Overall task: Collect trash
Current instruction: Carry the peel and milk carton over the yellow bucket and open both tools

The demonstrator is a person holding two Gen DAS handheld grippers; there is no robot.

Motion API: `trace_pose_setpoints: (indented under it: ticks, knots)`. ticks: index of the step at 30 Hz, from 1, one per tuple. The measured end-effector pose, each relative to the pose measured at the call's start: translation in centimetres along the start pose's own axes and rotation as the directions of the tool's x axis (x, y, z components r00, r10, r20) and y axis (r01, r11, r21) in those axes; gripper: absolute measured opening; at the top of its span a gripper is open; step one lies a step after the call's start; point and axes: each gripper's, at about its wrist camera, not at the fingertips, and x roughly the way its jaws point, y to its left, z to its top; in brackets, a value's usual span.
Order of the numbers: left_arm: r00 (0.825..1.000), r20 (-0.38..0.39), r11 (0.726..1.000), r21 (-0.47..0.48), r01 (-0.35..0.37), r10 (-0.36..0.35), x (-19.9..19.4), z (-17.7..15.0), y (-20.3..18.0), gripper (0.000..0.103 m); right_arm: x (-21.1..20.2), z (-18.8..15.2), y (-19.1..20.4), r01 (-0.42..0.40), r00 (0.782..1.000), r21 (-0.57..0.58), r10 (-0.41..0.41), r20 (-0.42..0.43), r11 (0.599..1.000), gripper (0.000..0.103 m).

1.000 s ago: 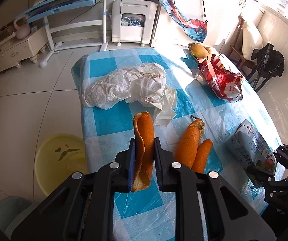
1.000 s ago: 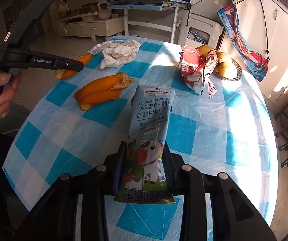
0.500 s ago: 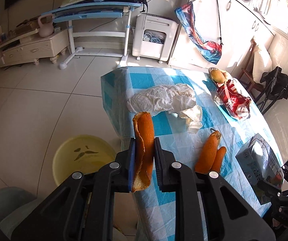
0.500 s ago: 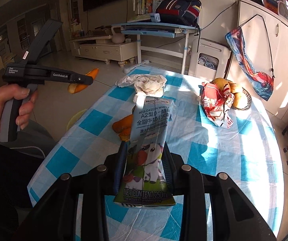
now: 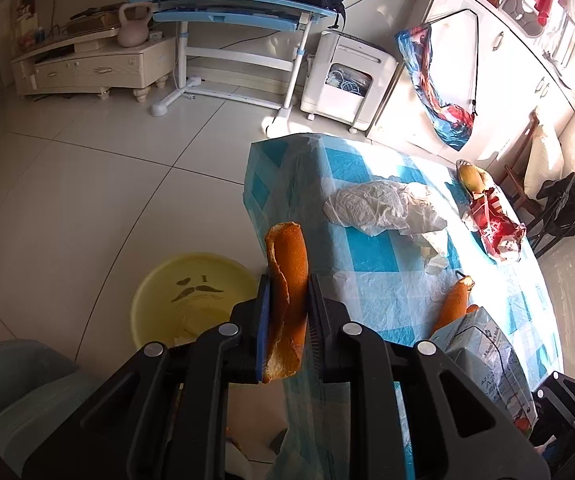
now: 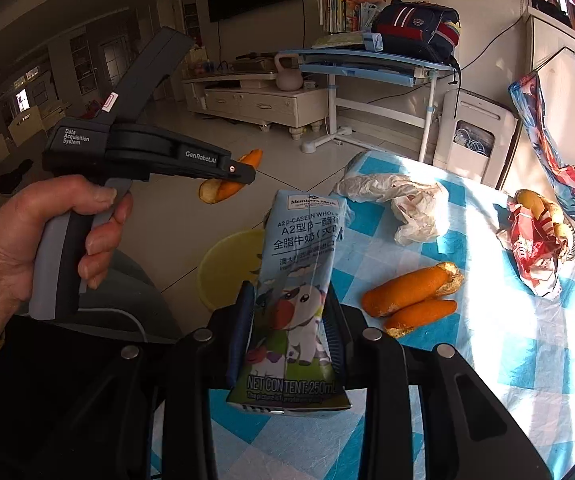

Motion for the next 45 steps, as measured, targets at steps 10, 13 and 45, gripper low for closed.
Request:
trace_pose_setpoints:
  ticks: [10,13,45]
  knots:
    - [0.998,-0.025,0.993,-0.103,-0.065,0.063,0.7,0.5,3.1,0.02,4.7,2.7,3.4,-0.048,0.999,-0.044,0.047,-0.026,0.998,0.034]
    - [0.996,-0.008,0.981,-0.171,-0.094,0.093,0.2,0.9,5.1,0.033,6.2,3.4,4.8,-0.054,0.998,-0.082,0.052,-0.035,0.995,0.034]
    - [0.929,0.226,0.942,-0.237,-0.24,0.293,-5.8,2.1,7.0,0.078,7.1,1.1,5.4,0.008,1.0,-0.083,-0.011,-0.027,0.997,0.066]
